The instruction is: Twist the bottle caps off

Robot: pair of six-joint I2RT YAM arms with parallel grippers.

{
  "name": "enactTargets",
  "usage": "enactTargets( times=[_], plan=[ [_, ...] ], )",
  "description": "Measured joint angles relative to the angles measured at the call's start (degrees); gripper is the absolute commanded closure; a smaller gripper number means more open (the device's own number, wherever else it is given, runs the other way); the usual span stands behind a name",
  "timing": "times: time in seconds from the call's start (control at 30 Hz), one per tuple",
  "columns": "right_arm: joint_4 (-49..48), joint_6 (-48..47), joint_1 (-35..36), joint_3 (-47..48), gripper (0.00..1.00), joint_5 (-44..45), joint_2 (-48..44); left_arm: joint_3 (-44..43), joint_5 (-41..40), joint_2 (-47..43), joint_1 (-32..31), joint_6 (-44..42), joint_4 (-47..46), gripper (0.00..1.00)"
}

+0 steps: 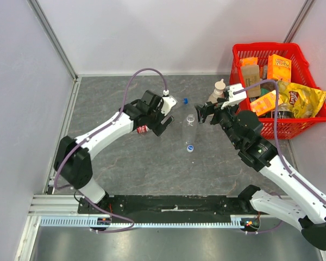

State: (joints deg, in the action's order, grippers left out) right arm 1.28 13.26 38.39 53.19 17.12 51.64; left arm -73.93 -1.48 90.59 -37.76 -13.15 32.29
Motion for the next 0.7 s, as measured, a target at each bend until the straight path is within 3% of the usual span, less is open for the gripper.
enactTargets(
  times=[0.53, 0.7],
  plan=[
    [2.43, -1.49, -0.76, 0.33, 0.02, 0.96, 1.49, -11.76, 9.70, 16.83, 15.12, -5.40, 8.59, 0.08],
    [2.82, -1.49, -1.11, 0.39, 0.02, 0.70, 3.19, -12.76, 11.39, 20.00, 16.20, -5.60, 10.49, 0.11]
  ],
)
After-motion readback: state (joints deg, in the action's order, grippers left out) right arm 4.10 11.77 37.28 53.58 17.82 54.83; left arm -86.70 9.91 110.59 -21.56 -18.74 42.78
